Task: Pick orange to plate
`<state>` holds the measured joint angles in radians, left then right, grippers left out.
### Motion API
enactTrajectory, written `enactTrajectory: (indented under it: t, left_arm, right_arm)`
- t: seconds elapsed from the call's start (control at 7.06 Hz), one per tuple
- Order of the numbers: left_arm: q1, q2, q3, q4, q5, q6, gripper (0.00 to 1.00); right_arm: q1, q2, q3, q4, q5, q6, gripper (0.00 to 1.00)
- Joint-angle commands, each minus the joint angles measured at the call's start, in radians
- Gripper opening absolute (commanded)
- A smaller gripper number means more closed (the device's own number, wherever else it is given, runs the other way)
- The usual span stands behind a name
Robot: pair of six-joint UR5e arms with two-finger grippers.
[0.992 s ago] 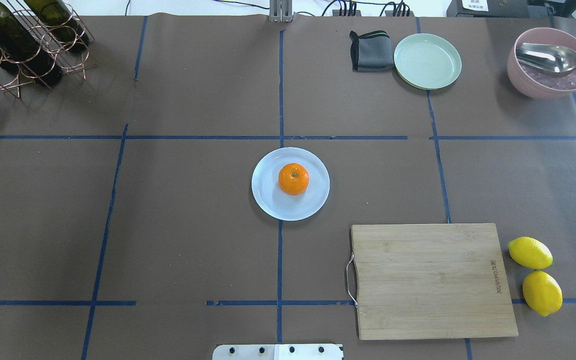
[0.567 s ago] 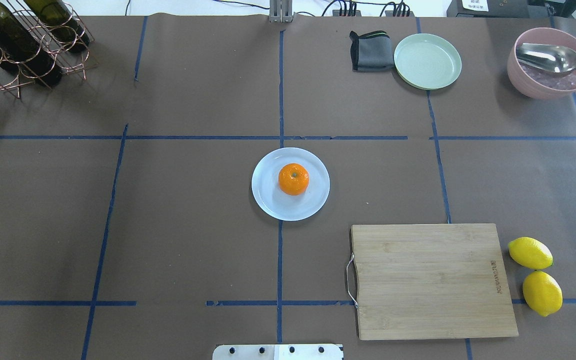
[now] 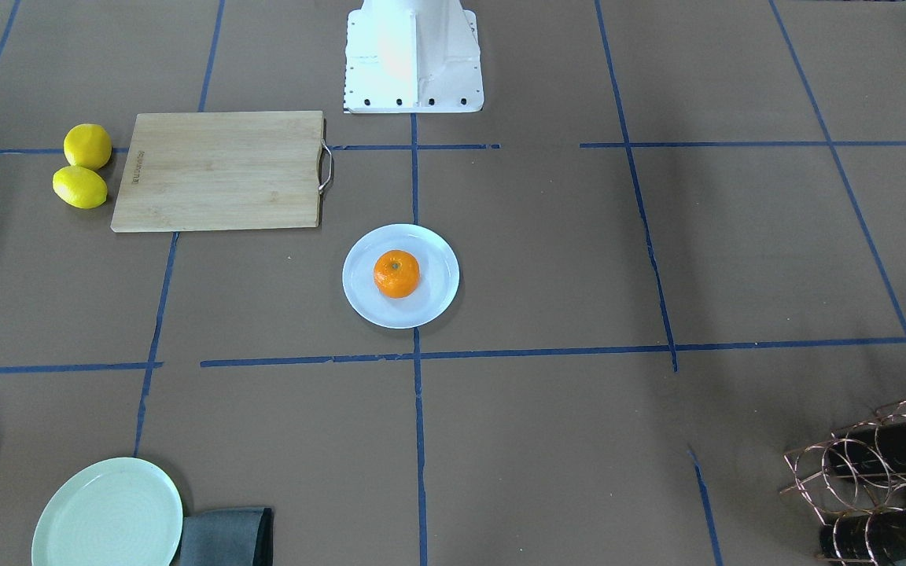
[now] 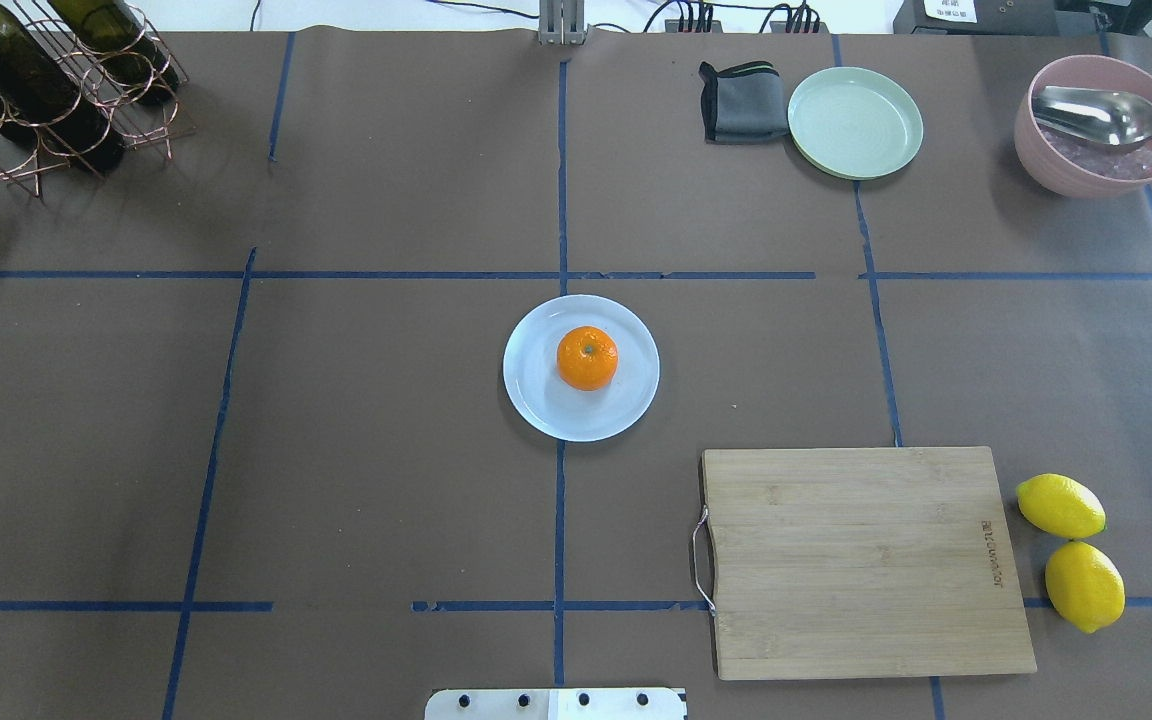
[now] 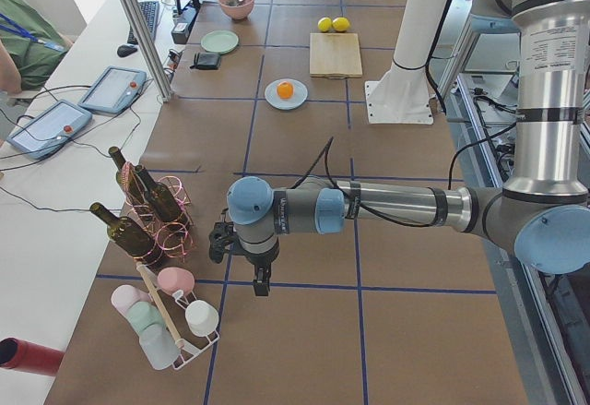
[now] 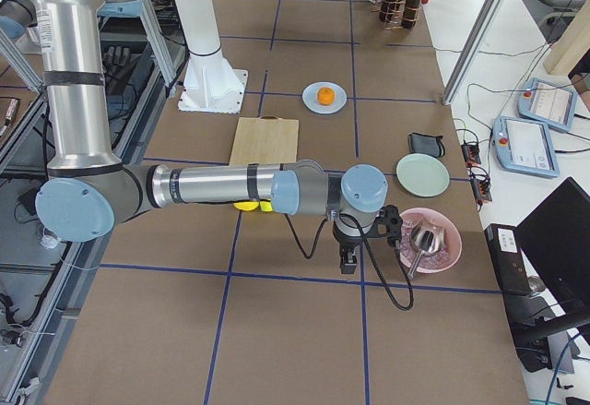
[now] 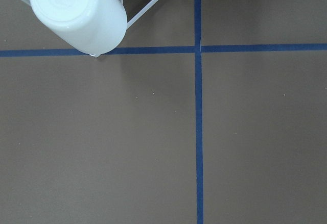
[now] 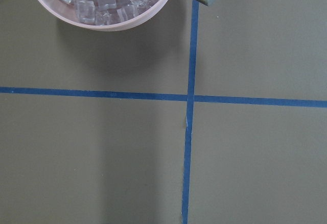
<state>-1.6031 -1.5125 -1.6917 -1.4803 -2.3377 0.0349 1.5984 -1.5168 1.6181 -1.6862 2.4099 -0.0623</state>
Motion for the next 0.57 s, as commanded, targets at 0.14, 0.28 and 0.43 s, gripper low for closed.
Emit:
enactTrajectory:
  t: [0.14, 0.28, 0.43]
  left_arm:
    - [-0.009, 0.0, 0.001, 0.0, -0.002, -0.009, 1.0]
    - [-0.011, 0.0, 0.001, 0.0, -0.003, -0.009, 1.0]
    - [-0.009, 0.0, 0.001, 0.0, -0.005, -0.009, 1.0]
  right_arm:
    - [0.0, 0.0, 0.003, 0.0, 0.0, -0.001, 1.0]
    - [0.0, 0.0, 0.003, 0.0, 0.0, 0.001, 1.0]
    - [0.0, 0.0, 0.003, 0.0, 0.0, -0.001, 1.0]
